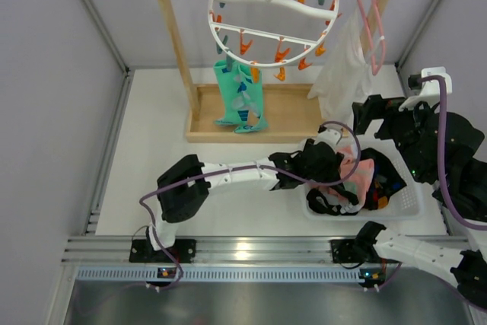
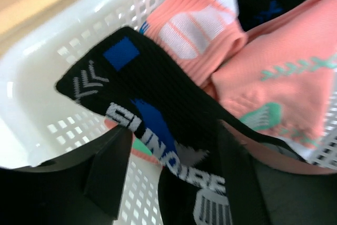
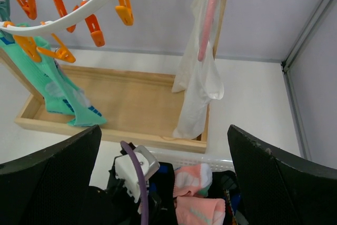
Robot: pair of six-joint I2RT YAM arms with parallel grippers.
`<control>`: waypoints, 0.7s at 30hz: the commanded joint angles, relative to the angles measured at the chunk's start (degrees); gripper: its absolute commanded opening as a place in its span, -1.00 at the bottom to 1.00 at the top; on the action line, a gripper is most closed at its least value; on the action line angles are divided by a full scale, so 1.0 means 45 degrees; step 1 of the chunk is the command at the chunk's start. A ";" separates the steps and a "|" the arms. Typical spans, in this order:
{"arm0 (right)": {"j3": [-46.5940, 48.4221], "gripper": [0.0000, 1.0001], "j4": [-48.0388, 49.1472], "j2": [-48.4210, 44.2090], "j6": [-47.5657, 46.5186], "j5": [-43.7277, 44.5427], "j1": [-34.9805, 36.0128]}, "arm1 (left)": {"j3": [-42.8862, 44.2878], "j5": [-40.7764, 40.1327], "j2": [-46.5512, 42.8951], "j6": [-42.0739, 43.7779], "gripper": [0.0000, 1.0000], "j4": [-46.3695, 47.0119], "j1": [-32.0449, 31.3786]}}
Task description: Remove the socks clipped to the hanger
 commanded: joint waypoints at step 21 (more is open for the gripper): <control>-0.2285 0.99 0.2432 -0.1021 0.0336 -0.2069 -0.0113 | -0.5149 -0.7596 -0.7305 0.1663 0.96 0.0226 0.0814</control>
